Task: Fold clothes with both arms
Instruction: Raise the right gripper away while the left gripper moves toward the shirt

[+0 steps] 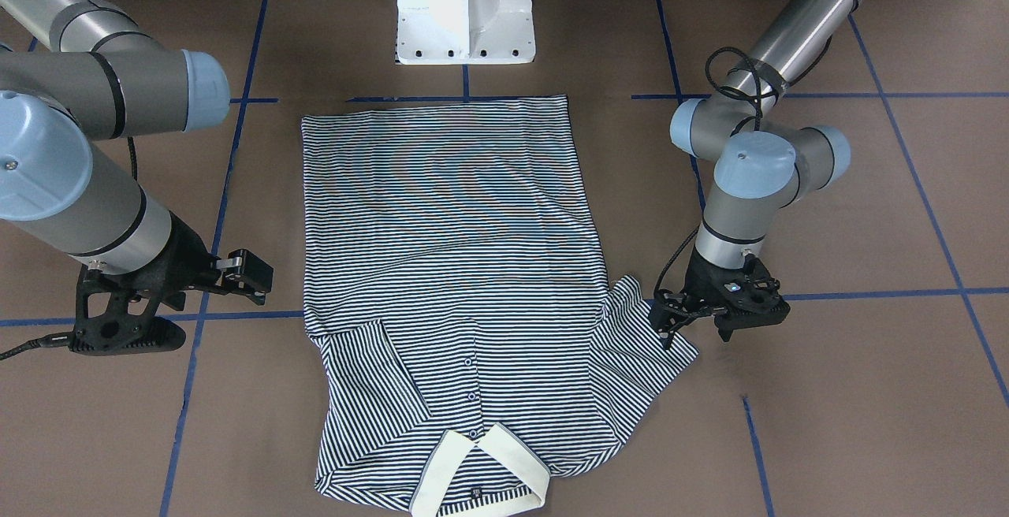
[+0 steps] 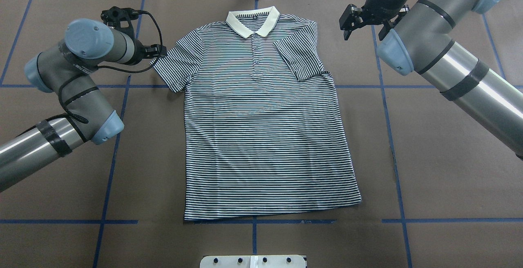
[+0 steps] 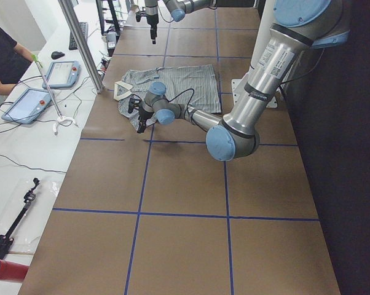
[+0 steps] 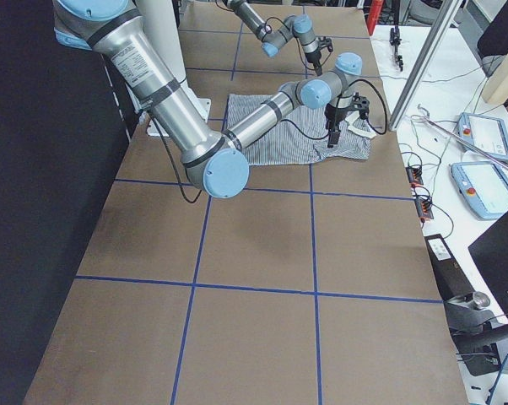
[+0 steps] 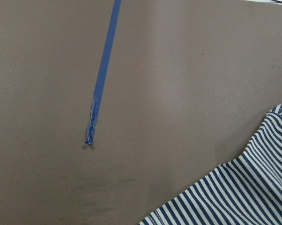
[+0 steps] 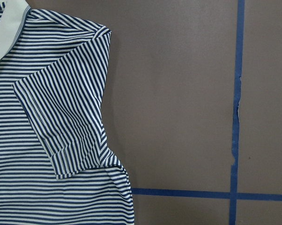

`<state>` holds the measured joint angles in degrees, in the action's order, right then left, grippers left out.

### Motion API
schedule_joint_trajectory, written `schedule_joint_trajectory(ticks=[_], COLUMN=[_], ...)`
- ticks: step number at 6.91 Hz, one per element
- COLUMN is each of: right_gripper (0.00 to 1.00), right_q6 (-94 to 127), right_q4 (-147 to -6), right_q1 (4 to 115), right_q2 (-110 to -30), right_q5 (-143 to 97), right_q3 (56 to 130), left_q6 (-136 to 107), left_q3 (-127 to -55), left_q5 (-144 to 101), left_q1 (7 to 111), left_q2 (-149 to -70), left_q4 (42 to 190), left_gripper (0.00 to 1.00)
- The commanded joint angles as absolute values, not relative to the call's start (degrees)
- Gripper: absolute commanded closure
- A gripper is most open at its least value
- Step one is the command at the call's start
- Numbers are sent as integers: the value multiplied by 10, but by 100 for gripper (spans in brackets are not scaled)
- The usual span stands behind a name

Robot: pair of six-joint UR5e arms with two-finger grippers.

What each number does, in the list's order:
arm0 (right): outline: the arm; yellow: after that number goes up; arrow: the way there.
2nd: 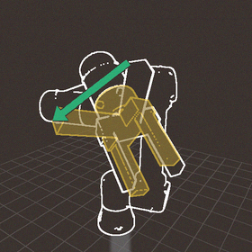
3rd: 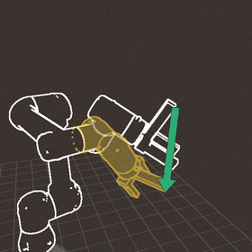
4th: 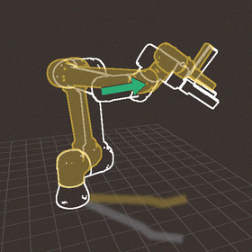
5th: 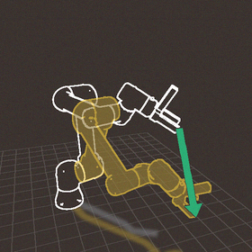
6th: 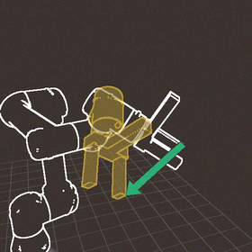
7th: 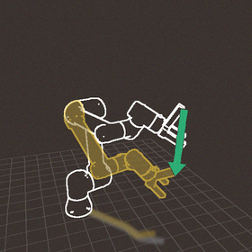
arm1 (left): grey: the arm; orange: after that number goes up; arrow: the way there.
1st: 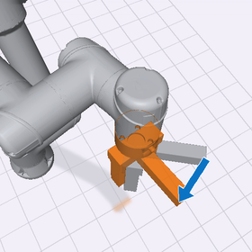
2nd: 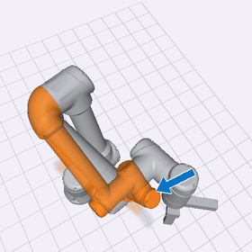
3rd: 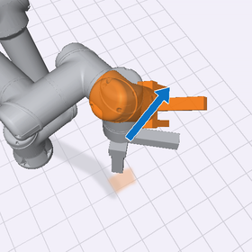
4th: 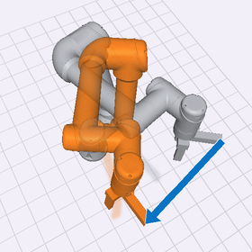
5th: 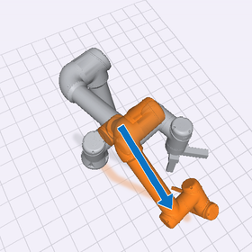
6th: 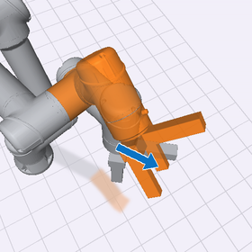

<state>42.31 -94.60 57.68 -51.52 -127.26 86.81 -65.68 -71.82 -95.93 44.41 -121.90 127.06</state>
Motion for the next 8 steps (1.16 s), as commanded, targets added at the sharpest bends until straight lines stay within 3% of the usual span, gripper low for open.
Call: schedule_joint_trajectory(ticks=[1,5,6,8], right_gripper=[0,0,0,0], right_q6=[427,427,428,429], right_q4=[-945,-944,-944,-944], right_q1=[576,572,571,570], right_q2=[-517,-515,-515,-515], right_q5=[-1273,-1271,-1271,-1271], right_q3=[869,868,869,869], left_q6=[-656,-651,-651,-651], left_q3=[-692,-691,-691,-691], left_q5=[-941,-940,-941,-941], left_q1=[431,435,439,443], left_q2=[-1232,-1231,-1231,-1232], left_q4=[1281,1280,1280,1281], left_gripper=[1,9,15,41])
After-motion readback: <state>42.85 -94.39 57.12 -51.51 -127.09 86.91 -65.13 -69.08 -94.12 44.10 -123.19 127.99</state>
